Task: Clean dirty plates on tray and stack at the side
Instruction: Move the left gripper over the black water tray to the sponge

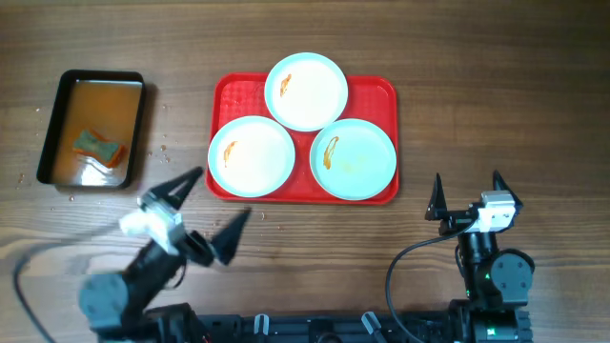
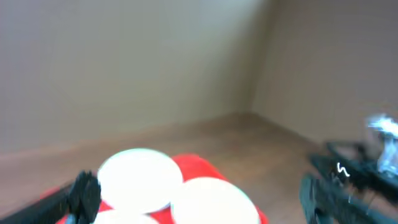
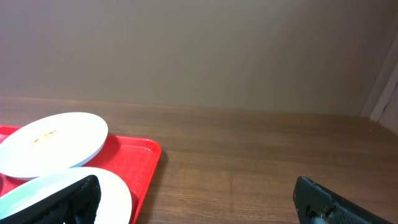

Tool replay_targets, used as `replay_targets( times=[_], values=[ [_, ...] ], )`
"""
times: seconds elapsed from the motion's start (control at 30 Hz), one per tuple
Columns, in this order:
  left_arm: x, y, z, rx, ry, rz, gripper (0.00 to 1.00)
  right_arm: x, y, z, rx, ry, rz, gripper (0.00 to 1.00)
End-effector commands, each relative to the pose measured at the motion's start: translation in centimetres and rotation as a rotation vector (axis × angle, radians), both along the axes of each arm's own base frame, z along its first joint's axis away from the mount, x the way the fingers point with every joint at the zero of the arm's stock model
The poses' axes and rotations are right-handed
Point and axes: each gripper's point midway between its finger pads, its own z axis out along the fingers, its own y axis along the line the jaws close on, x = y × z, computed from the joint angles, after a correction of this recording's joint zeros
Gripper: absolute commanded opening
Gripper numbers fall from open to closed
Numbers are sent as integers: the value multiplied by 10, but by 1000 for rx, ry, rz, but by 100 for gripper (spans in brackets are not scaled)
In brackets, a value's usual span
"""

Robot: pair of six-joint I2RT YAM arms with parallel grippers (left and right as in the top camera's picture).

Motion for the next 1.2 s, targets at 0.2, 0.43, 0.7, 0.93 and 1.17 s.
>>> replay_targets(
  times=[0.2, 0.43, 0.7, 0.93, 1.17],
  values=[
    [87, 70, -2, -66, 649, 248, 100, 0, 1, 1, -18, -5, 8, 100],
    [117, 163, -58, -113, 1124, 810, 100, 0, 1, 1, -18, -5, 8, 100],
    [160, 247, -105, -192, 1254, 1159, 100, 0, 1, 1, -18, -5, 8, 100],
    [166, 271, -111, -226, 1227, 1200, 100, 0, 1, 1, -18, -5, 8, 100],
    [187, 293, -169, -178, 1286, 1262, 100, 0, 1, 1, -18, -5, 8, 100]
  ],
)
